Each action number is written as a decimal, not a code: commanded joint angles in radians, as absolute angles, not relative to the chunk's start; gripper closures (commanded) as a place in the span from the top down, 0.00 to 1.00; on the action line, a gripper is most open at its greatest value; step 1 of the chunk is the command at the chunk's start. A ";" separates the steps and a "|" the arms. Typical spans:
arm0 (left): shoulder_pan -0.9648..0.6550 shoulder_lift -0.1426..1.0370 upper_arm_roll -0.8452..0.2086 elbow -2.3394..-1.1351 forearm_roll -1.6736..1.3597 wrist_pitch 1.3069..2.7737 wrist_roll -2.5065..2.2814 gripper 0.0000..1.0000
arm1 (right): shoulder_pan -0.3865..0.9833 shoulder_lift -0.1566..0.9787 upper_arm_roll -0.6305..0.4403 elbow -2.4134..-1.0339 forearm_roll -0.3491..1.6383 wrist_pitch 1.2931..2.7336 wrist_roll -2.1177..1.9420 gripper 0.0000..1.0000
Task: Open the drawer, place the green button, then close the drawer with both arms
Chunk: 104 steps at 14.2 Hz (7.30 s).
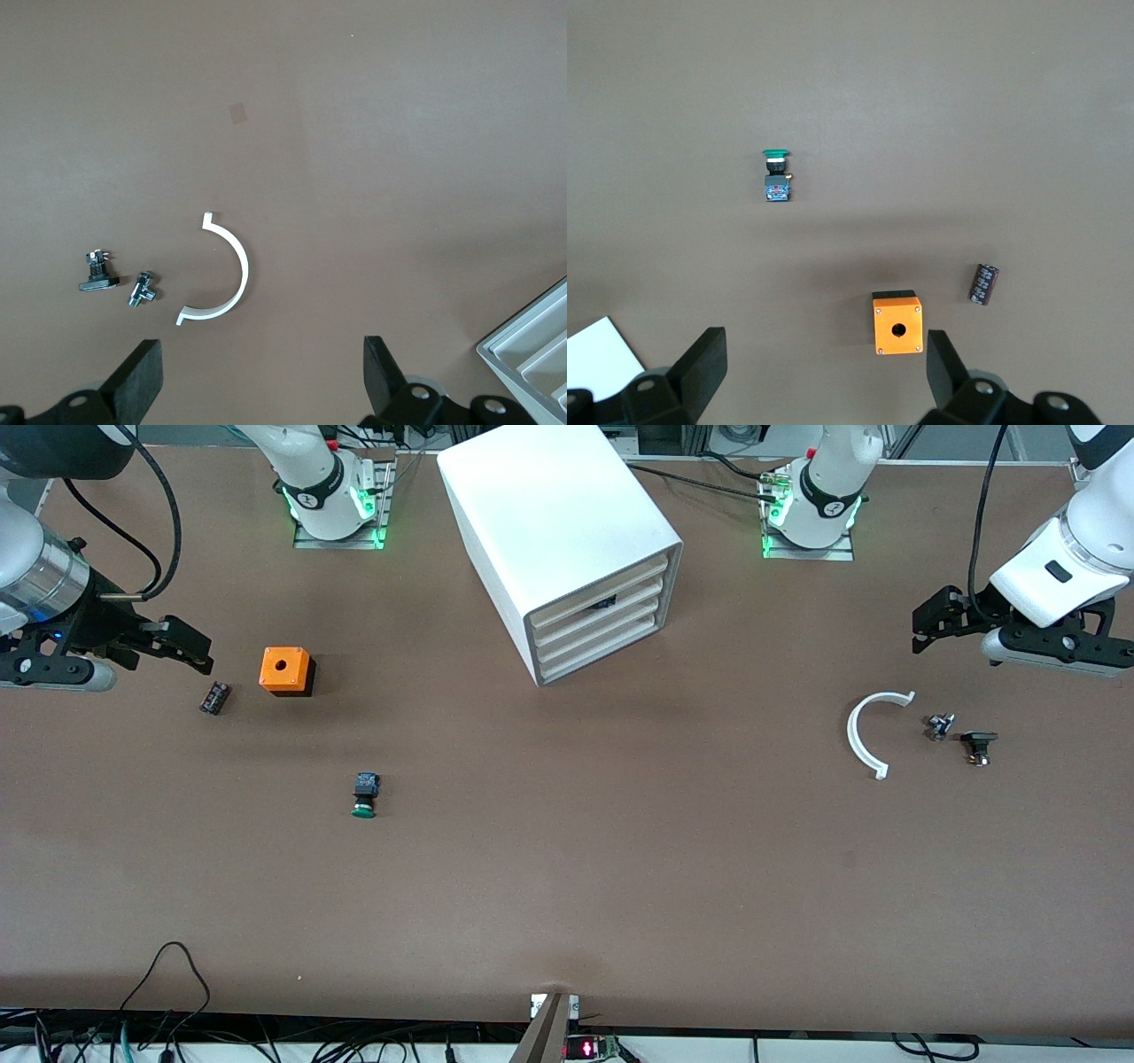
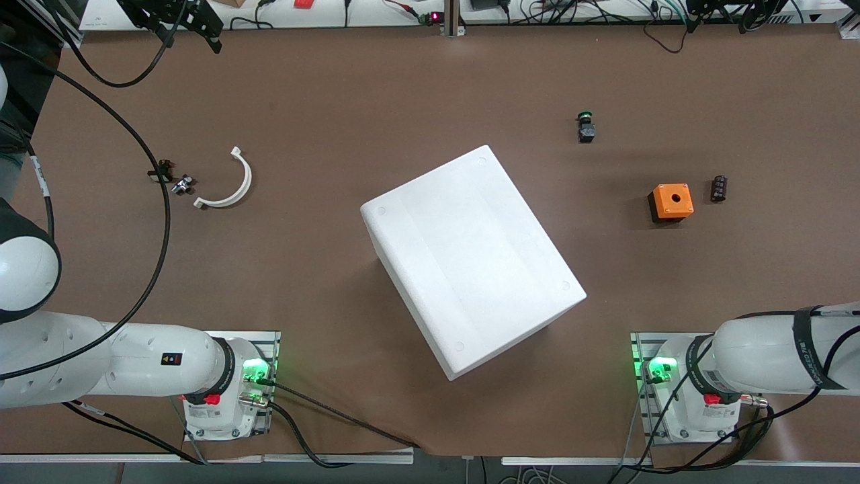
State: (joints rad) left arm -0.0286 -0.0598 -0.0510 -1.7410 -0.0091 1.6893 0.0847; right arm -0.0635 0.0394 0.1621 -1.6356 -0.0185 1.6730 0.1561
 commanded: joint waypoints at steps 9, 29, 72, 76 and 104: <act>-0.035 -0.055 -0.049 -1.715 0.011 1.658 0.089 1.00 | -0.061 0.107 0.175 -1.650 0.005 1.669 0.163 1.00; -0.058 0.161 -0.133 -2.063 -0.826 1.728 0.597 1.00 | 0.063 0.528 0.173 -1.769 0.006 2.319 0.319 1.00; -0.063 0.592 -0.213 -2.016 -1.102 1.942 1.089 0.00 | 0.138 0.687 0.172 -1.493 -0.015 2.131 0.544 0.00; -0.015 0.656 -0.213 -1.930 -1.031 1.936 1.088 0.00 | 0.225 0.676 0.181 -1.433 -0.011 2.114 0.769 0.00; -0.096 0.437 -0.176 -1.289 0.122 1.357 0.126 1.00 | 0.793 0.793 0.170 -1.273 -0.092 2.278 2.025 0.00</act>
State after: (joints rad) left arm -0.0525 0.4410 -0.1794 -1.3657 -0.0203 1.4245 0.1410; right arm 0.7609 0.7536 0.1815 -1.3165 -0.0720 2.2680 1.9697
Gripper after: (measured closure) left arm 0.000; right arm 0.604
